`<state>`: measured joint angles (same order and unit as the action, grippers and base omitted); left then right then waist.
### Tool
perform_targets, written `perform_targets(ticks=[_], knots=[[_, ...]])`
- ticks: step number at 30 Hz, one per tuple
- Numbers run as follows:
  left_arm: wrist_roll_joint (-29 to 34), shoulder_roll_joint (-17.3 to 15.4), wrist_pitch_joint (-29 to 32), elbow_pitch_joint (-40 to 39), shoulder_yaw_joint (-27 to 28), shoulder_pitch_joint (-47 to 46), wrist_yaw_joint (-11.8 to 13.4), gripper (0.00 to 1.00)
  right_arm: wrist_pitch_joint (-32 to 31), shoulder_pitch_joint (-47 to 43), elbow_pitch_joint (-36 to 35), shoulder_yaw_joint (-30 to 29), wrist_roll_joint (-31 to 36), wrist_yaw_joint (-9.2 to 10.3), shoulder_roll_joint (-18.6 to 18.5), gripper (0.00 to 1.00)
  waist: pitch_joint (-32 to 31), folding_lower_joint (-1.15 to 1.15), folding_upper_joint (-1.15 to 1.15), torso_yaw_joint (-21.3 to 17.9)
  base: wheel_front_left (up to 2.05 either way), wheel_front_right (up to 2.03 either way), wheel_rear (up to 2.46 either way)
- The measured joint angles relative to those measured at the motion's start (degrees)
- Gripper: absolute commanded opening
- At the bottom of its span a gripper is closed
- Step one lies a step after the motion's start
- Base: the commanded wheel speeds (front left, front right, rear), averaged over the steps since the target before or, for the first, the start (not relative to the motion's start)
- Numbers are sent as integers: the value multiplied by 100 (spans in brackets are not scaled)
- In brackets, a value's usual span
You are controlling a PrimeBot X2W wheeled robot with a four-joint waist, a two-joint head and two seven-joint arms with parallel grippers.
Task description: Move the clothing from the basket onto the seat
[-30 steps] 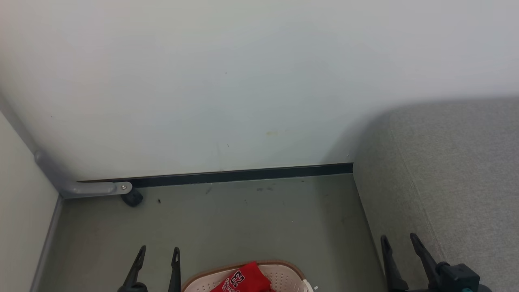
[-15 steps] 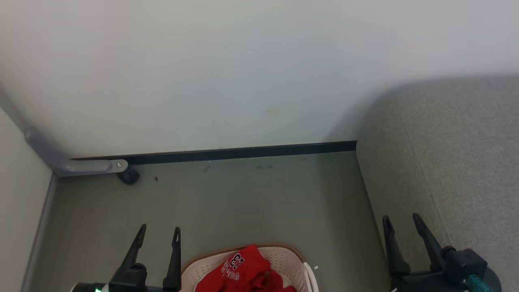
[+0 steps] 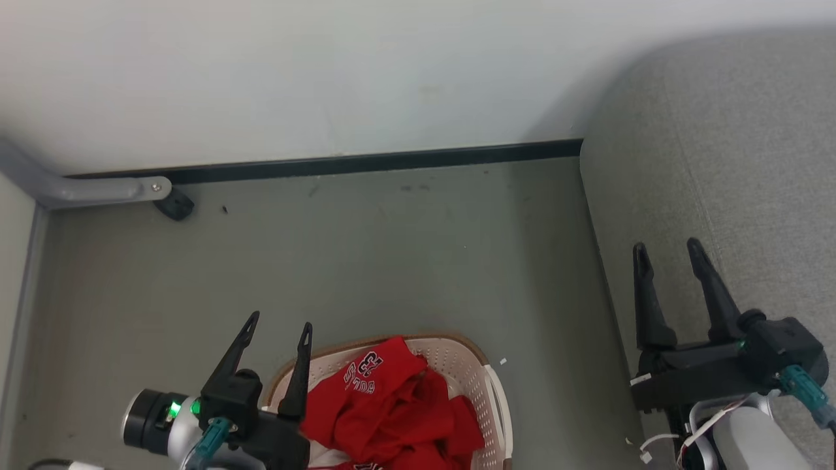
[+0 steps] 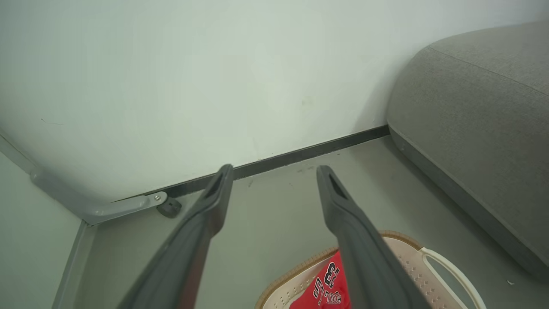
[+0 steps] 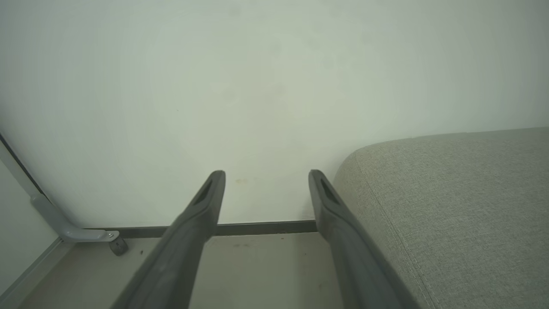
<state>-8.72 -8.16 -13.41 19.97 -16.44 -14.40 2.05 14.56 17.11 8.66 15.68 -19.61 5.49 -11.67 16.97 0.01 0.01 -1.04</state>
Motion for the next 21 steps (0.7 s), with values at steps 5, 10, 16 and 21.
perform_targets(ticks=[5,10,16,21], knots=[[146,3,41,296,-96,-321,-102,100,14,331,-96,-51,51,3,-3,100,411,0,0,-57,0,0,0],[183,46,55,592,-178,-598,-162,100,14,683,-120,-114,69,3,-8,100,804,0,0,-125,0,0,0],[218,90,69,993,-260,-769,-208,100,14,1005,-147,-131,140,3,-5,100,1211,0,0,-210,0,0,0],[230,93,69,1307,-283,-814,-257,100,14,1333,-190,-116,180,-47,-5,100,1497,-1,0,-279,0,0,0]])
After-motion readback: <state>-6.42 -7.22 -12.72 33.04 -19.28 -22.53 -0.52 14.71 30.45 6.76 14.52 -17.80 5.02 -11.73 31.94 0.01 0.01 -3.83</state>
